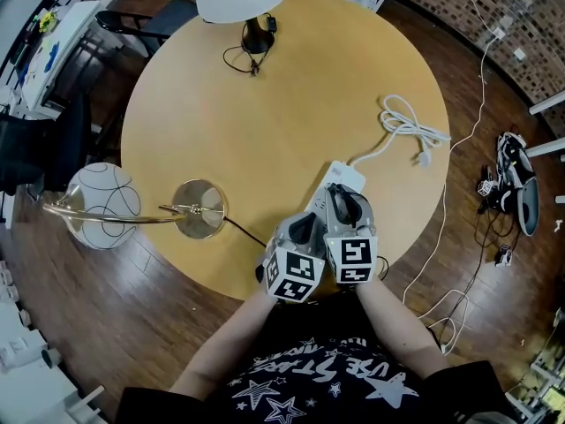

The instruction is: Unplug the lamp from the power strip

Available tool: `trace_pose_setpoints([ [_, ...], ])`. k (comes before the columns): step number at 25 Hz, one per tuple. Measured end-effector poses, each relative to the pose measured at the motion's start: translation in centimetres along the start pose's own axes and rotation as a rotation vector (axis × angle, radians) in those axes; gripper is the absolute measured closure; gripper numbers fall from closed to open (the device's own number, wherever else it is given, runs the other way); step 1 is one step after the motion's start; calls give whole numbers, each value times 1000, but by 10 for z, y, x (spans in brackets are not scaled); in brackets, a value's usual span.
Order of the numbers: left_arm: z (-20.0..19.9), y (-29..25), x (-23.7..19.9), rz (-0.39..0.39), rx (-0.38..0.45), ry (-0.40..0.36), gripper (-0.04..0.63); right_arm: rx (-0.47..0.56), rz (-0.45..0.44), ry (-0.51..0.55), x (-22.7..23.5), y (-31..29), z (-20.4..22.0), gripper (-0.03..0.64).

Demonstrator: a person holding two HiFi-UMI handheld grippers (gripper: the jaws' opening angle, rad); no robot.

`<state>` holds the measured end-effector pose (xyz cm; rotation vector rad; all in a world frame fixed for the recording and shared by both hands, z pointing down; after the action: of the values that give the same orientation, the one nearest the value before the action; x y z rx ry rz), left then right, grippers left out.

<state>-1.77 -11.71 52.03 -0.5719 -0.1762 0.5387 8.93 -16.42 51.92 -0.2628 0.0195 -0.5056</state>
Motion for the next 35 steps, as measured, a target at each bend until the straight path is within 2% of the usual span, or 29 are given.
trace_pose_setpoints([
  [4, 0, -1, 1, -3, 5, -4, 591, 136, -72, 91, -16, 10, -44, 535],
  [6, 1, -1, -1, 4, 7, 3, 591, 182, -94, 102, -19, 15, -62, 535],
  [10, 5, 0, -4, 16, 31, 18, 591, 202, -104, 94, -15, 27, -74, 535],
  [14, 4, 5, -9, -38, 70, 28, 591, 201, -97, 93, -11, 36, -77, 535],
  [18, -9, 15, -21, -95, 133, 19, 591, 220, -97, 101, -10, 42, -84, 534],
  [23, -28, 35, -34, -146, 208, 14, 591, 293, -94, 107, -8, 52, -100, 532],
  [27, -49, 53, -36, -167, 291, -43, 591, 332, -103, 116, -11, 58, -121, 532],
  [31, -73, 71, -36, -184, 403, -19, 591, 376, -122, 129, -18, 67, -143, 532],
  [35, -91, 88, -35, -193, 480, -19, 591, 420, -129, 130, -21, 76, -159, 532],
])
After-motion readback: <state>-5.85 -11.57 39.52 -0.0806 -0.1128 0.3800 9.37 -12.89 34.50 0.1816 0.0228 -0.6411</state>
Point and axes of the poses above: the fingertips, and each gripper's own axes: y backward along the fingers, x to its right, z out of its underside, the point moved 9 cm from there along y, backward along the fingers, and after that the axes turned 7 degrees about x, right-handed, at the moved point
